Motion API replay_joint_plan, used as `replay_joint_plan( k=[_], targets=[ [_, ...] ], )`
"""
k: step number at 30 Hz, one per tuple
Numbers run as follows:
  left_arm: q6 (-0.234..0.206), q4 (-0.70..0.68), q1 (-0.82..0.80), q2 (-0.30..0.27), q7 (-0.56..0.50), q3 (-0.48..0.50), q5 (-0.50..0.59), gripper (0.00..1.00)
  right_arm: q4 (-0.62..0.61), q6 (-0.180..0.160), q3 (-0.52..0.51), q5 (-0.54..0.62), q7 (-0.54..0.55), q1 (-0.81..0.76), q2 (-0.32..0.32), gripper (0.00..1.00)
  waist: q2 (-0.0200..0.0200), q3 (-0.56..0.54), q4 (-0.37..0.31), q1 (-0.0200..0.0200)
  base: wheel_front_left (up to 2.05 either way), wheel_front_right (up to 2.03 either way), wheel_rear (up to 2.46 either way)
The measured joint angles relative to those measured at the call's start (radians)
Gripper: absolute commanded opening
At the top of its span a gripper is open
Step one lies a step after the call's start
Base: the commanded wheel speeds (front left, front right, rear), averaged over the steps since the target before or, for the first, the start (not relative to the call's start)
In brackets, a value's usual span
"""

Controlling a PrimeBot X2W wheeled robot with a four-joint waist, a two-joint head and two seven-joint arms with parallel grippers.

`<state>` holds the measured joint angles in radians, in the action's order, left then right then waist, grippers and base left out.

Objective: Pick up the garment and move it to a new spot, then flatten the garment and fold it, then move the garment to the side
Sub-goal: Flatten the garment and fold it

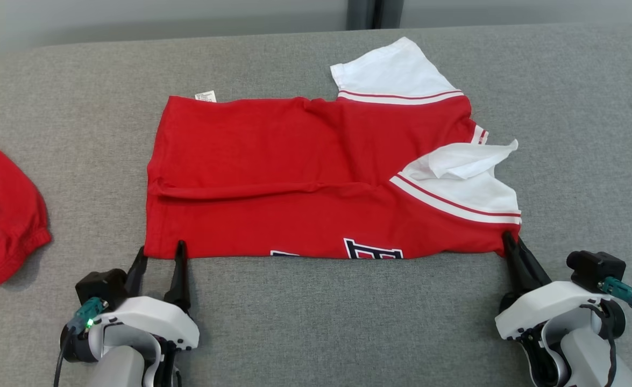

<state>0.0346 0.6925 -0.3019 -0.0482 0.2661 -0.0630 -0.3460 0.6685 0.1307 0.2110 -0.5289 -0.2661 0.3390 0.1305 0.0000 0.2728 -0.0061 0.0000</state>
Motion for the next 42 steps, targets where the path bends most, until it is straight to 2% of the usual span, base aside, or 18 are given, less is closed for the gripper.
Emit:
replay_joint_plan(
  k=[5,6,7,11,16,24,34,41,42],
  targets=[
    [0.003,0.045,-0.040,-0.001,0.004,0.018,-0.008,1.00,-0.021,0.000,0.012,-0.009,0.001,0.011,0.005,0.00,0.0000,0.017,-0.013,0.0000,0.00,0.00,0.00],
    [0.003,0.067,-0.051,-0.002,0.008,0.017,-0.009,0.45,-0.025,0.000,0.015,-0.009,0.001,0.012,0.005,0.00,0.0000,0.019,-0.015,0.0000,0.00,0.00,0.00],
    [0.003,0.085,-0.060,-0.002,0.008,0.014,-0.011,0.00,-0.029,0.000,0.016,-0.010,0.001,0.013,0.005,0.00,0.0000,0.020,-0.017,0.0000,0.00,0.00,0.00],
    [0.018,0.138,-0.092,-0.011,0.012,-0.001,-0.036,0.00,-0.033,0.000,0.015,-0.014,0.002,0.016,0.005,0.00,0.0000,0.018,-0.021,0.0000,0.00,0.00,0.00],
    [0.032,0.128,-0.082,-0.005,0.004,-0.011,-0.060,0.00,-0.042,0.000,-0.010,-0.018,0.002,0.015,0.003,0.00,0.0000,-0.005,-0.014,0.0000,0.00,0.00,0.00],
    [0.036,0.079,0.047,0.002,-0.002,0.019,-0.031,0.00,-0.024,0.000,-0.026,-0.028,0.002,-0.038,0.000,0.00,0.0000,-0.104,-0.005,0.0000,0.00,0.00,0.00],
    [0.031,0.058,0.257,0.003,-0.002,-0.012,-0.036,0.00,-0.011,0.000,-0.037,-0.072,0.002,-0.238,0.010,0.00,0.0000,-0.278,-0.008,0.0000,0.00,0.00,0.00],
    [0.015,0.047,0.320,0.002,-0.002,-0.045,-0.025,0.00,-0.003,0.000,-0.024,-0.077,0.002,-0.310,0.012,0.00,0.0000,-0.300,-0.006,0.0000,0.00,0.00,0.00],
    [0.005,0.038,0.320,0.002,-0.002,-0.048,-0.024,0.00,-0.007,0.000,-0.031,-0.072,0.002,-0.308,0.012,0.34,0.0000,-0.292,-0.005,0.0000,0.00,0.00,0.00]
  ],
)
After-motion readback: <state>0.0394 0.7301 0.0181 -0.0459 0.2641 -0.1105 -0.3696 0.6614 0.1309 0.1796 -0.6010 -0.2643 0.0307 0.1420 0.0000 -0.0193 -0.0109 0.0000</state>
